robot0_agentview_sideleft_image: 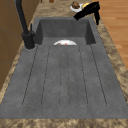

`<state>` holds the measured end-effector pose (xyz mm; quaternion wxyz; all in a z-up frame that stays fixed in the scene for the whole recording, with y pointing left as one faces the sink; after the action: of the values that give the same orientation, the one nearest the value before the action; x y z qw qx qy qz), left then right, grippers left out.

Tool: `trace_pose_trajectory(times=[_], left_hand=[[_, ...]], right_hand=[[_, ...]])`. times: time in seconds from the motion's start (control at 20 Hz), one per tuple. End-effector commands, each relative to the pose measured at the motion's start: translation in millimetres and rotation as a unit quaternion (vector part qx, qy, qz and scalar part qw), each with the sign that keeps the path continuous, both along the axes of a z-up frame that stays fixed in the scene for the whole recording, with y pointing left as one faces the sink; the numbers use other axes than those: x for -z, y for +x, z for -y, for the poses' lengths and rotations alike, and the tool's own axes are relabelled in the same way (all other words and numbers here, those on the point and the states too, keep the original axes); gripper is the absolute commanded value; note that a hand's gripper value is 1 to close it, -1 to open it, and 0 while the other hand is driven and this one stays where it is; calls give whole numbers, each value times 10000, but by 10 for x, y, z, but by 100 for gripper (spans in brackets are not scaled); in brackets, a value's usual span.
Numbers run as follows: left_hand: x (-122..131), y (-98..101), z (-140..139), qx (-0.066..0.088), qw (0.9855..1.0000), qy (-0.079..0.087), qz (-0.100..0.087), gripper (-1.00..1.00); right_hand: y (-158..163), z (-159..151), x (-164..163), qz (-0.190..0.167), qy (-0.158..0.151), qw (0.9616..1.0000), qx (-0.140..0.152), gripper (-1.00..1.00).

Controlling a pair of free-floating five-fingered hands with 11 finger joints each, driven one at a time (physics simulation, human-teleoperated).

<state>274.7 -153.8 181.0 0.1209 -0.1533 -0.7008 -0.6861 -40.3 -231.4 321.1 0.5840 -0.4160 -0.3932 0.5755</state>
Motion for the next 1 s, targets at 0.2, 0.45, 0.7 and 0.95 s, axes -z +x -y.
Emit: trace_pose_trajectory(times=[0.2,0.45,0.7,0.95], left_hand=[[463,287,8,-339,9985,-164,-388,-100],[737,337,-9,-429,9980,-267,-375,-100],[963,364,-3,-449,9972,-337,-487,-100],[1134,437,47,-409,9952,-372,-806,-100]], right_hand=[[0,0,0,0,0,10000,0,0],[0,0,0,0,0,10000,0,0],[0,0,0,0,0,10000,0,0],[0,0,0,0,0,10000,0,0]])
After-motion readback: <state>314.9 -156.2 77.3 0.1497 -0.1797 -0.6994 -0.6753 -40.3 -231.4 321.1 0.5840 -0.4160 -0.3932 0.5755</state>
